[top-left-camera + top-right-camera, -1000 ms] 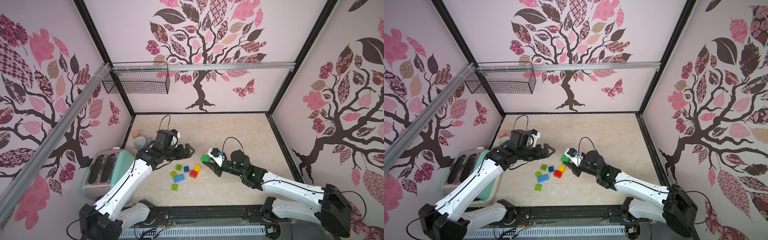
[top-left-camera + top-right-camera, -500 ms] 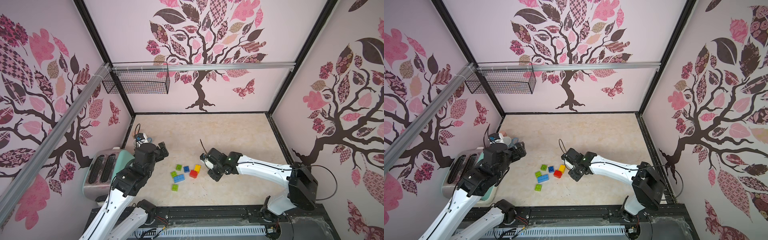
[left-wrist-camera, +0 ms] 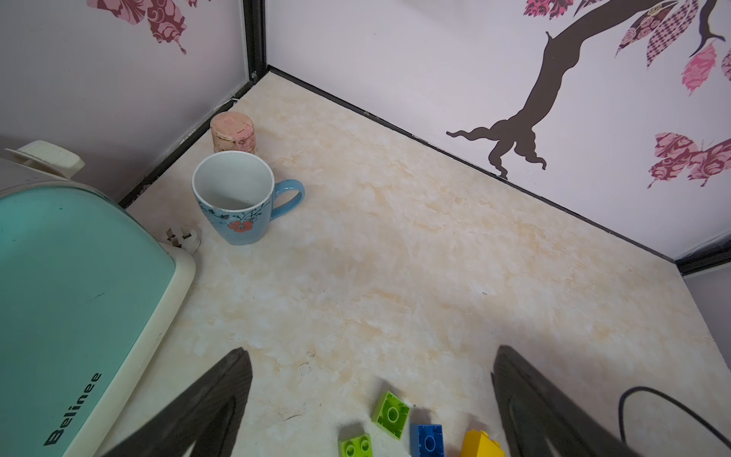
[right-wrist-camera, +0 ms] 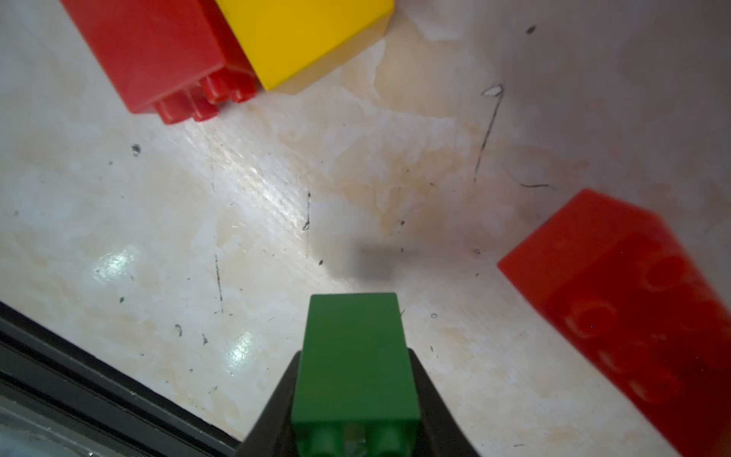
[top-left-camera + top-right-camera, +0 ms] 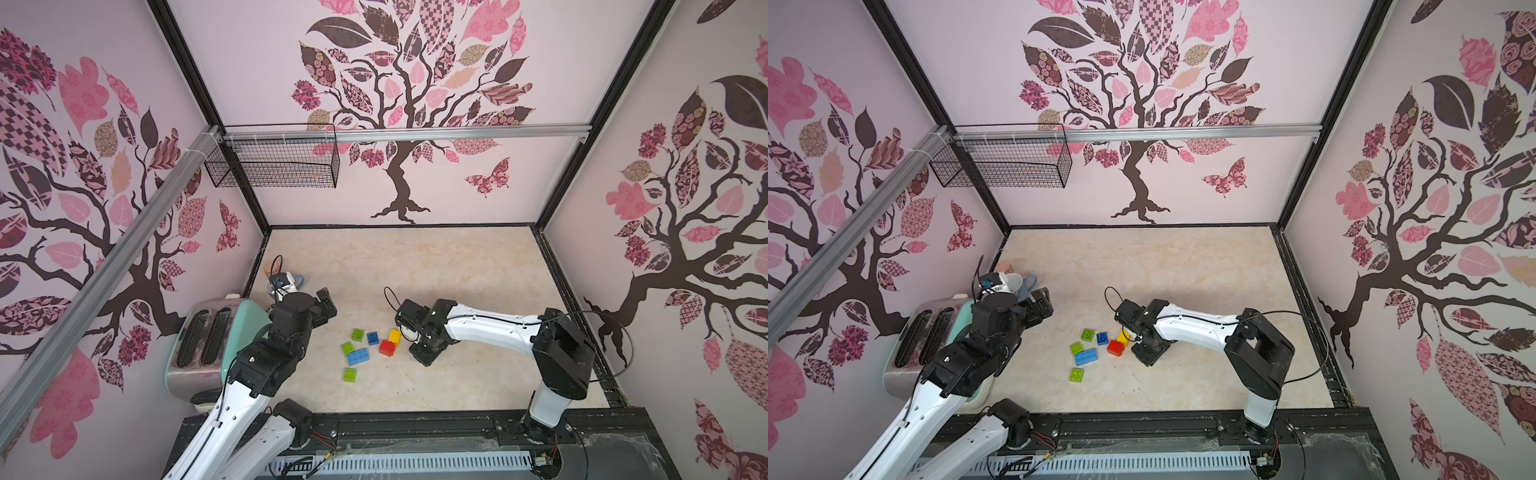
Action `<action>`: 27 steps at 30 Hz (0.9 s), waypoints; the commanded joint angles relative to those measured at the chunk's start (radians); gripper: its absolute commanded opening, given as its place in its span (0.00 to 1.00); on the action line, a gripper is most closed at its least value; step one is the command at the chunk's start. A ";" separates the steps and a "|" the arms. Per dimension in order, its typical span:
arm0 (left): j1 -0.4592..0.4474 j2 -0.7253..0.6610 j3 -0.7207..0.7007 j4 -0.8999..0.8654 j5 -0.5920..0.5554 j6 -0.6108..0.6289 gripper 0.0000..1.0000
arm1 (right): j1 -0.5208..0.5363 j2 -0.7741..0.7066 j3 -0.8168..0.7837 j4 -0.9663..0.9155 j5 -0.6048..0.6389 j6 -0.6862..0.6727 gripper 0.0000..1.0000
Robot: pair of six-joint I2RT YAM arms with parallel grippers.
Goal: Assemble the number 4 with lego
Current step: Place the lego brick at the center of the board.
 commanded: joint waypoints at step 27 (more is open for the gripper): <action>-0.001 0.217 0.003 -0.100 0.031 -0.095 0.98 | 0.021 -0.296 -0.021 0.043 -0.036 0.021 0.72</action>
